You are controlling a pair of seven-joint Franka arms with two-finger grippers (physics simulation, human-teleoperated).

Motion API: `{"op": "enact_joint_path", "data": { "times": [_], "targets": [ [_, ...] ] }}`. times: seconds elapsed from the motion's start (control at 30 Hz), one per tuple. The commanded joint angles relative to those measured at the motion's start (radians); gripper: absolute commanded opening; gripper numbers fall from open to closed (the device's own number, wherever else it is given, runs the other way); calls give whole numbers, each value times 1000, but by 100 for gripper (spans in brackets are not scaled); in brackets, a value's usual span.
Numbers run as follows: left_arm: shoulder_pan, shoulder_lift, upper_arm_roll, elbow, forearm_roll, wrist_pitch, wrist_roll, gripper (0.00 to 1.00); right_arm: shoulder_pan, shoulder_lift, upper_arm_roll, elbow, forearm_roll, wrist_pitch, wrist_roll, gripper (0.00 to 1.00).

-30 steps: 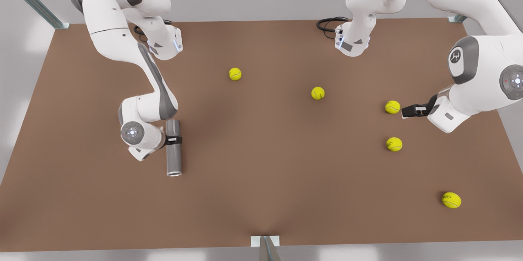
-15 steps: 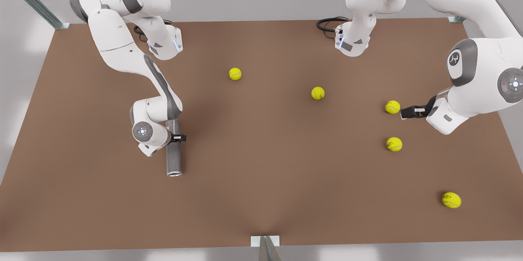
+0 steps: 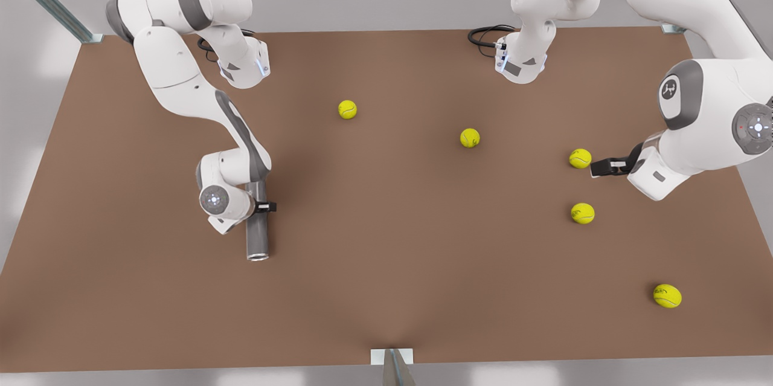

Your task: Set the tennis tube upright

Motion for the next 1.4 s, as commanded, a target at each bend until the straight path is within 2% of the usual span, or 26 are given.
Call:
{"op": "enact_joint_path", "data": {
  "times": [0.0, 0.07, 0.1, 0.23, 0.4, 0.5, 0.93, 1.13, 1.37],
  "targets": [
    [0, 0, 0, 0, 0, -1, 0, 100, 0, 1, -1, 2, 0, 0, 0, 100],
    [0, 0, 0, 0, 0, -1, 0, 100, 0, 6, 1, 4, 0, 0, -9, 100],
    [0, 0, 0, 0, 0, -1, 0, 100, -1, 6, 1, 4, 0, 0, -14, 95],
    [0, 0, 0, -5, 0, -1, 0, 100, -9, 6, 1, 2, 0, 0, -15, 86],
    [-5, 0, 0, -5, 0, -1, 0, 100, -9, 12, 1, 4, 0, 2, -15, 86],
    [-5, 0, 0, -5, 0, -1, -1, 100, -10, 11, 1, 4, 0, 2, -24, 80],
    [-5, -1, 0, -12, 0, -1, -1, 100, -7, -3, 1, 12, 0, -44, -21, 83],
    [-5, -1, 0, -12, 0, -1, -1, 100, -6, -2, 1, 22, 0, -44, -18, 75],
    [-5, -1, 0, -12, 0, -1, -1, 100, -1, -8, 1, 32, 0, -64, -20, 75]
  ]
}}
